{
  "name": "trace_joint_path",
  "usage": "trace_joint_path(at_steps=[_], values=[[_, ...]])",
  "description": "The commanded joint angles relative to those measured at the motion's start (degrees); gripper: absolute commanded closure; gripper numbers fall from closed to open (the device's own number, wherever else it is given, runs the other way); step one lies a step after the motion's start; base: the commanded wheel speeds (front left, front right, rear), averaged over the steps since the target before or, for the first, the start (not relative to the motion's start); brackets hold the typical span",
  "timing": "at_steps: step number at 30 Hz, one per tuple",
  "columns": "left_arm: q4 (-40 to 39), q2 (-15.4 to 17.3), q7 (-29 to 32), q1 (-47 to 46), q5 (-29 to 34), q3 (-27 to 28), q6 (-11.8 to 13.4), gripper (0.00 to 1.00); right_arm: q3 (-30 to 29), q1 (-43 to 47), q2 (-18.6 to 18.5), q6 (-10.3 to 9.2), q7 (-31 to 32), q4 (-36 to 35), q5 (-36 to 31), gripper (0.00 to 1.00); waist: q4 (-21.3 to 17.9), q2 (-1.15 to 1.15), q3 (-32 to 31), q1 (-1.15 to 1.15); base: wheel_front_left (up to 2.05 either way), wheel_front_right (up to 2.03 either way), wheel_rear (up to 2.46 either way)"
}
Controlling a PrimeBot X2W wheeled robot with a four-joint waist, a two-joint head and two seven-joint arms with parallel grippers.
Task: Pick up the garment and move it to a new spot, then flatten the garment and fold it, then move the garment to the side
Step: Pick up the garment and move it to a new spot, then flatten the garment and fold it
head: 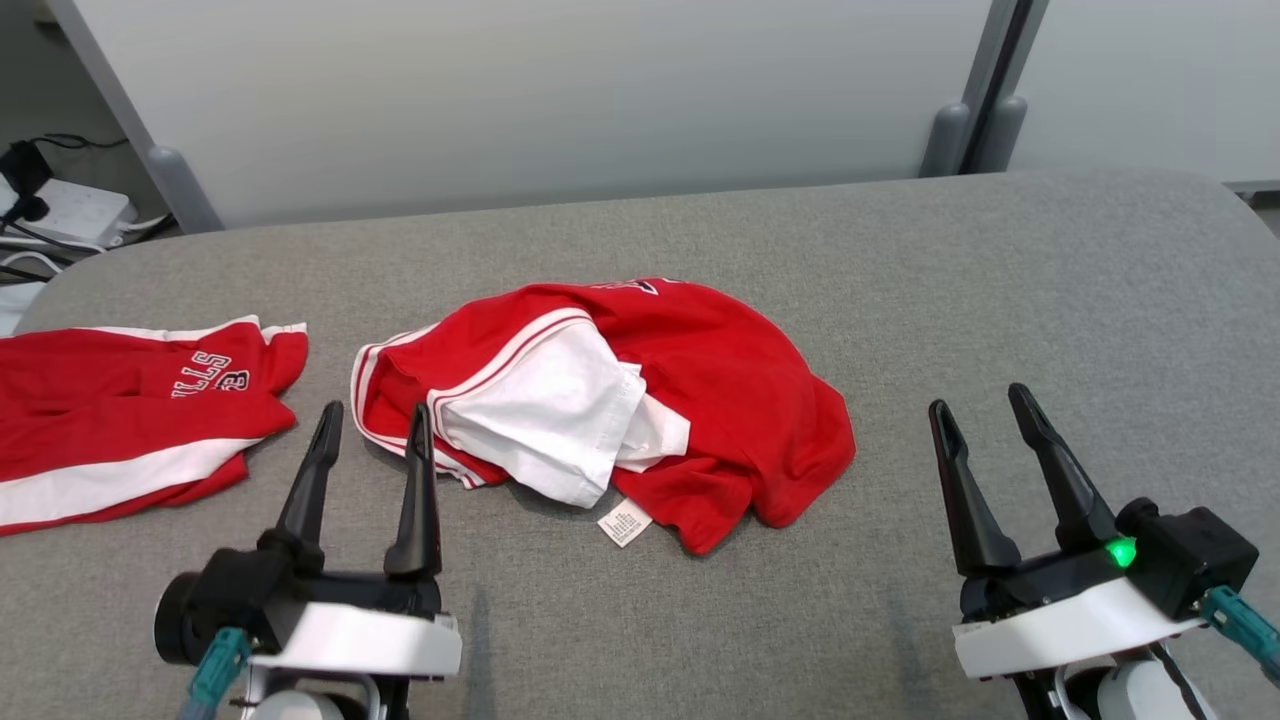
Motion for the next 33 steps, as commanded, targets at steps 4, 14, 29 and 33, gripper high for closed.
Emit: trace_joint_path(at_steps=[4, 14, 29, 33], values=[[-3.6, 0.2, -0.3, 1.6, 0.8, 1.2, -0.4, 0.0, 0.6, 0.9, -0.6, 0.41, -0.7, -1.8, -0.9, 0.0, 0.7, 0.0, -1.2, 0.0, 0.0, 0.0, 0.0], [-5.8, 0.0, -0.3, 7.7, -0.3, 0.4, 1.5, 0.0, 1.7, 4.9, -0.6, 0.41, -0.7, -1.9, -1.2, 0.0, 0.4, 0.0, -3.2, 0.0, 0.0, 0.0, 0.0], [-5.7, 0.0, -0.3, 9.0, -0.6, 0.2, 2.9, 0.0, 2.0, 5.4, -0.5, 0.41, -0.7, -1.8, -0.7, 0.0, 0.3, 0.0, -3.7, 0.0, 0.0, 0.0, 0.0], [-3.1, 0.0, -0.3, 8.9, -0.5, -1.9, 1.6, 0.0, 1.9, 5.4, -0.6, 0.41, -0.7, -1.7, -0.6, 0.0, 0.5, 0.0, -3.3, 0.0, 0.0, 0.0, 0.0]])
